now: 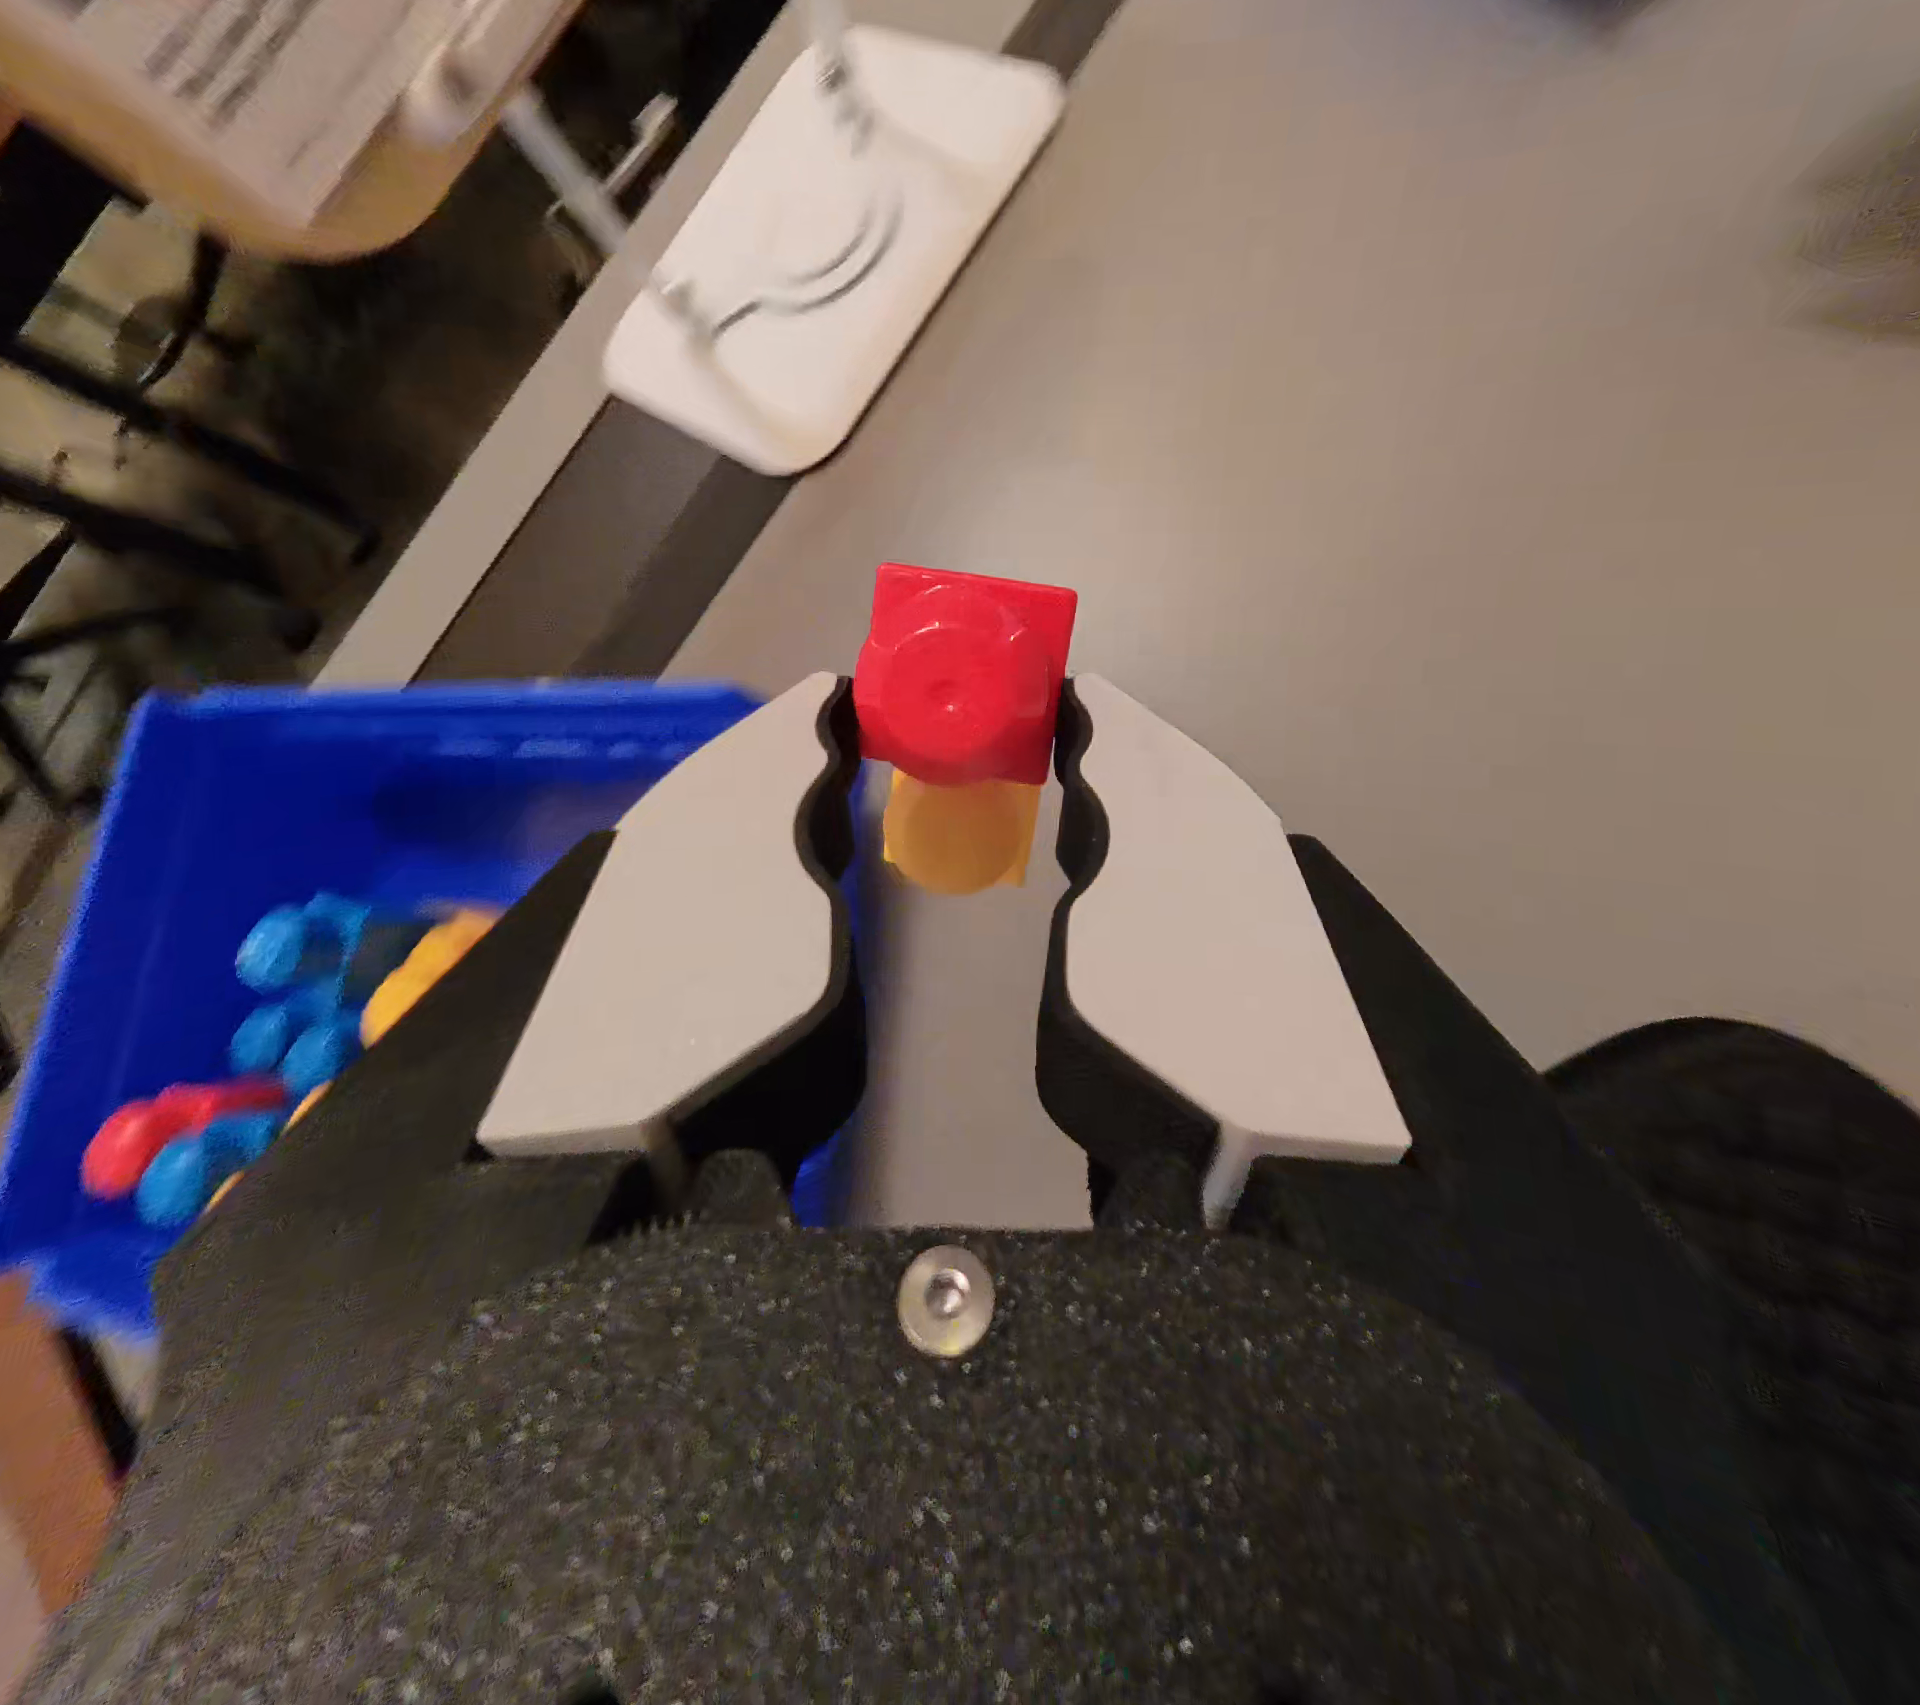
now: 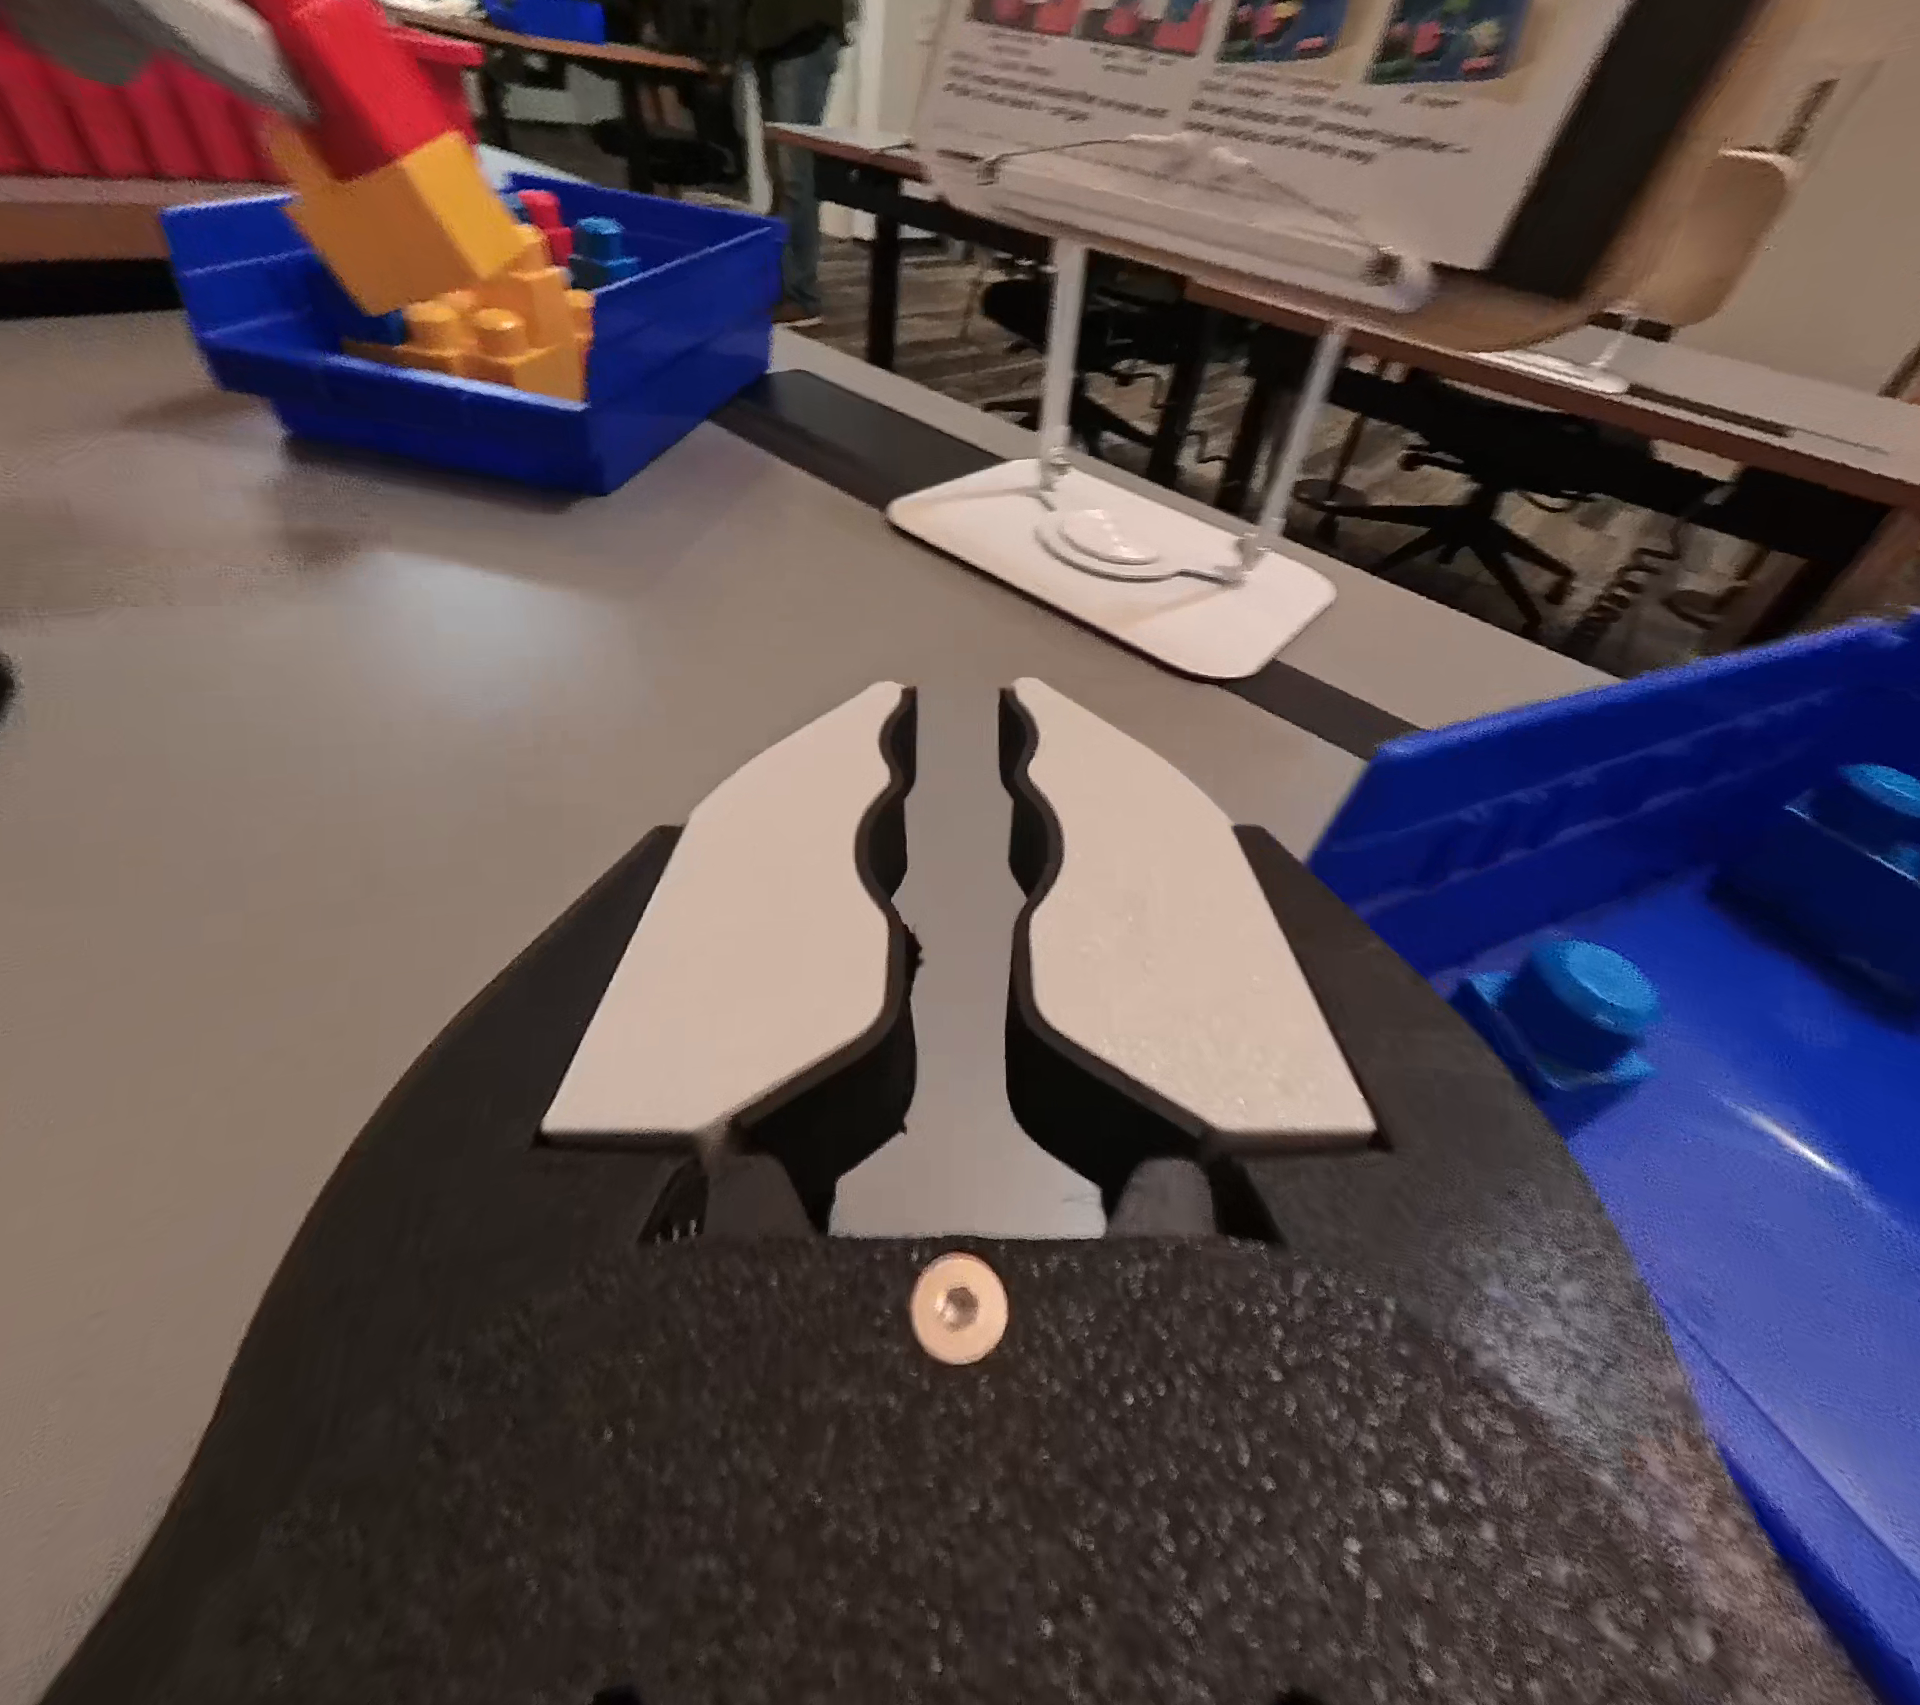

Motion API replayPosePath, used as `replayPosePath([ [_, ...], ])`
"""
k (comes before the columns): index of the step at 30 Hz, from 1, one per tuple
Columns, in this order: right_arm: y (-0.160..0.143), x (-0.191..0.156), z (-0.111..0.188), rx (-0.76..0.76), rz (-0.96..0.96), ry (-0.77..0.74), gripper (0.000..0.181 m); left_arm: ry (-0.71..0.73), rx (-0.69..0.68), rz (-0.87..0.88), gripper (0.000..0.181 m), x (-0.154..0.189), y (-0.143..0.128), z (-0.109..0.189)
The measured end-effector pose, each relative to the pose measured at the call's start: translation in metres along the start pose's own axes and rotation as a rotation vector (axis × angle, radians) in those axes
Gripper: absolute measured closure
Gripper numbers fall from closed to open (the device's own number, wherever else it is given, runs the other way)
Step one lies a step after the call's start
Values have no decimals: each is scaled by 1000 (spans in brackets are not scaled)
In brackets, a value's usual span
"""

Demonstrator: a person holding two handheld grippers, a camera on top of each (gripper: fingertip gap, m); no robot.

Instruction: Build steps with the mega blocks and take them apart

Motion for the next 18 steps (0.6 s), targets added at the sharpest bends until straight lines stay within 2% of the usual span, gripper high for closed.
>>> replayPosePath([
  [5,-4,-27,-2,-57,73,220,146,-236,36,-97,145,55,22,-52],
  [11,-10,-49,0,-112,152,405,136,-484,-102,-184,145,109,30,-125],
  [15,-12,-58,3,-129,185,495,131,-545,-137,-216,146,124,37,-144],
  [18,-13,-62,4,-137,196,522,130,-557,-110,-231,146,130,42,-150],
])
Point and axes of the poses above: each gripper's, where its closed fingertips meet, z back along the fingers, y out of its top, x = y × z across the jaws, the point moved 10 cm from there along z, back along the fingers, and after that the axes turned 15 degrees about -y, right-handed, at the moved point
